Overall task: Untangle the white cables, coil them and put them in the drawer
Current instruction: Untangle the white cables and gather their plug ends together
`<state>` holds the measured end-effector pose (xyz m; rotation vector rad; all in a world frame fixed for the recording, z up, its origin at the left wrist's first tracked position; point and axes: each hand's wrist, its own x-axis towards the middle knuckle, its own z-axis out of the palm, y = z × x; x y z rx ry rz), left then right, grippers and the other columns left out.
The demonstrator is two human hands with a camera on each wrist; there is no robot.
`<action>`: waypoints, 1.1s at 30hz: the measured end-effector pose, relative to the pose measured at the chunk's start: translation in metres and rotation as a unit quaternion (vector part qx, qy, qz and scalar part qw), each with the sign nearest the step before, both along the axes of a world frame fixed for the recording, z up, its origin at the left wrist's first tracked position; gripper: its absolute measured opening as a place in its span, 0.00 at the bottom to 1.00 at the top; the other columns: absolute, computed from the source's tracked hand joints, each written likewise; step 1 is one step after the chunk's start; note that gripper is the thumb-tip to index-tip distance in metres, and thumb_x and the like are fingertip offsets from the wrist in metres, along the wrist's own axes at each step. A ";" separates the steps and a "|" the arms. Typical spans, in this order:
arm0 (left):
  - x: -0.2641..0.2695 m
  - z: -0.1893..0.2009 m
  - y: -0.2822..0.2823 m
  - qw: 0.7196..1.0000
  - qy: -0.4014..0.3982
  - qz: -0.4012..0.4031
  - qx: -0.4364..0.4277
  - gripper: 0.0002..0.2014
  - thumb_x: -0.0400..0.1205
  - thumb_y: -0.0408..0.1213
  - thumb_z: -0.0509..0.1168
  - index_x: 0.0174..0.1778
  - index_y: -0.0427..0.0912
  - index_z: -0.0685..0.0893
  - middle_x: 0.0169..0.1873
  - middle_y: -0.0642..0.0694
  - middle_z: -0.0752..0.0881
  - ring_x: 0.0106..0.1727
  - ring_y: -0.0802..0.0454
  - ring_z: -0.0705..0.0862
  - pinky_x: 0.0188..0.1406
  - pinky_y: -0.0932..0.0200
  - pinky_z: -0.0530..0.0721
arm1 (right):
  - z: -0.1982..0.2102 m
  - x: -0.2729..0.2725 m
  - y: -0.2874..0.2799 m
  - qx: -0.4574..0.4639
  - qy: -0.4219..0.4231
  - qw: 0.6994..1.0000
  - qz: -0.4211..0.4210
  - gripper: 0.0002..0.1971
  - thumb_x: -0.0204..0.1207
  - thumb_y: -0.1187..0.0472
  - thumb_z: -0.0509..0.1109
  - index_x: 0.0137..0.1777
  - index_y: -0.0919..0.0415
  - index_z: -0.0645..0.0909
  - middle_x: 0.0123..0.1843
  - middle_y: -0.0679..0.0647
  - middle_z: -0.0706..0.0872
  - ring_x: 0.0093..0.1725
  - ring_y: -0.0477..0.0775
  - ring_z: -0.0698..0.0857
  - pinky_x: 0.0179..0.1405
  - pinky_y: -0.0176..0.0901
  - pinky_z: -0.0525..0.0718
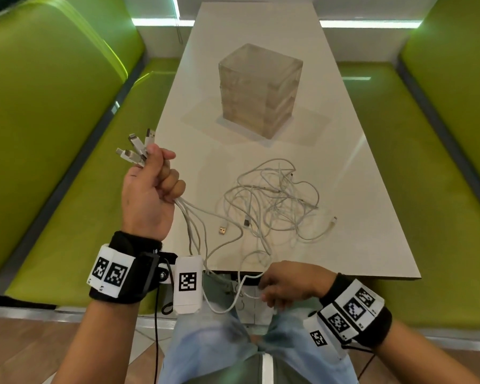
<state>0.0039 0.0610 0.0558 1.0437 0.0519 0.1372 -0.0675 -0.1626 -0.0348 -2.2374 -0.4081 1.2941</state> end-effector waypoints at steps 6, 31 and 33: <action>-0.002 0.003 0.000 1.000 0.003 0.005 0.008 0.18 0.87 0.42 0.56 0.33 0.44 0.84 0.28 0.47 0.55 0.22 0.59 0.55 0.19 0.65 0.57 | 0.021 0.003 -0.015 -0.048 0.001 0.999 0.002 0.13 0.79 0.54 0.68 0.46 0.65 0.84 0.33 0.53 0.88 0.24 0.44 0.82 0.31 0.37 0.83; -0.003 0.010 -0.021 0.999 -0.001 -0.034 0.014 0.19 0.87 0.42 0.55 0.32 0.44 0.83 0.28 0.46 0.55 0.21 0.60 0.56 0.18 0.66 0.58 | 0.024 0.003 0.004 0.030 -0.216 0.974 0.059 0.16 0.79 0.59 0.67 0.67 0.56 0.79 0.59 0.54 0.81 0.57 0.52 0.80 0.57 0.44 0.78; -0.003 0.011 -0.020 0.999 -0.002 -0.033 0.016 0.18 0.87 0.42 0.56 0.33 0.43 0.82 0.27 0.48 0.55 0.20 0.60 0.57 0.18 0.66 0.59 | 0.022 0.001 0.003 0.028 -0.244 0.969 0.033 0.18 0.80 0.61 0.65 0.69 0.56 0.77 0.63 0.54 0.77 0.60 0.53 0.79 0.59 0.42 0.77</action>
